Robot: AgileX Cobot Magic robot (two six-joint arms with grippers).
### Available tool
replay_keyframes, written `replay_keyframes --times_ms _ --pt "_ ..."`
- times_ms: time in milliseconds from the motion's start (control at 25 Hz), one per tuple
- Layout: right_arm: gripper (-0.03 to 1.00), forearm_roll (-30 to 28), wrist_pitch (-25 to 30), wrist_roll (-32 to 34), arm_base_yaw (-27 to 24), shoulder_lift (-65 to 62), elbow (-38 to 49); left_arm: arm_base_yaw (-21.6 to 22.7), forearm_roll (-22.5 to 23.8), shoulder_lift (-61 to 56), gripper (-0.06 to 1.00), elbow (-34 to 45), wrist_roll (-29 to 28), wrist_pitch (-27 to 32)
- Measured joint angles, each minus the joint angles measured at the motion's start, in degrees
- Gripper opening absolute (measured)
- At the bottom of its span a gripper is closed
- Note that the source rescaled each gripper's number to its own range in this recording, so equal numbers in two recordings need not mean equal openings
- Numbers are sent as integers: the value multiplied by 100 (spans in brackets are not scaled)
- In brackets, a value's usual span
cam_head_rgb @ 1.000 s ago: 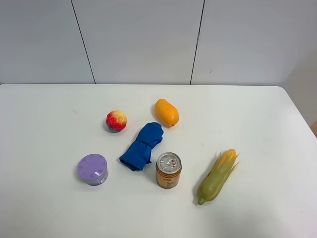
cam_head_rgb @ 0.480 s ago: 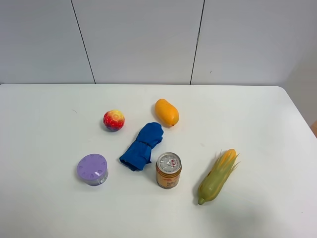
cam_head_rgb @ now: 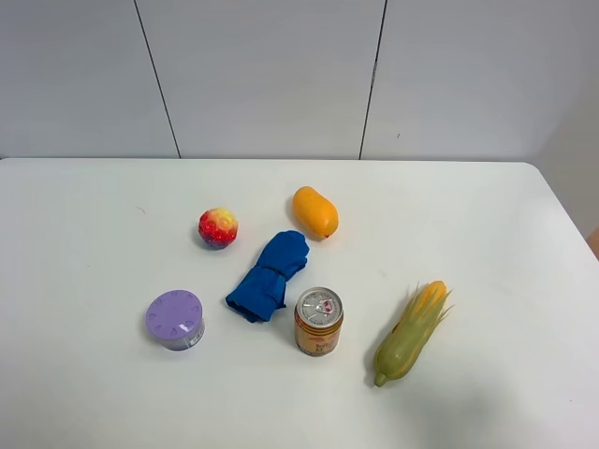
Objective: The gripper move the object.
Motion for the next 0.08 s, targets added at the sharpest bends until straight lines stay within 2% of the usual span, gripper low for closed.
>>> replay_keyframes --times_ms 80 --pt "77 0 0 0 0 0 0 0 0 0 100 0 0 0"
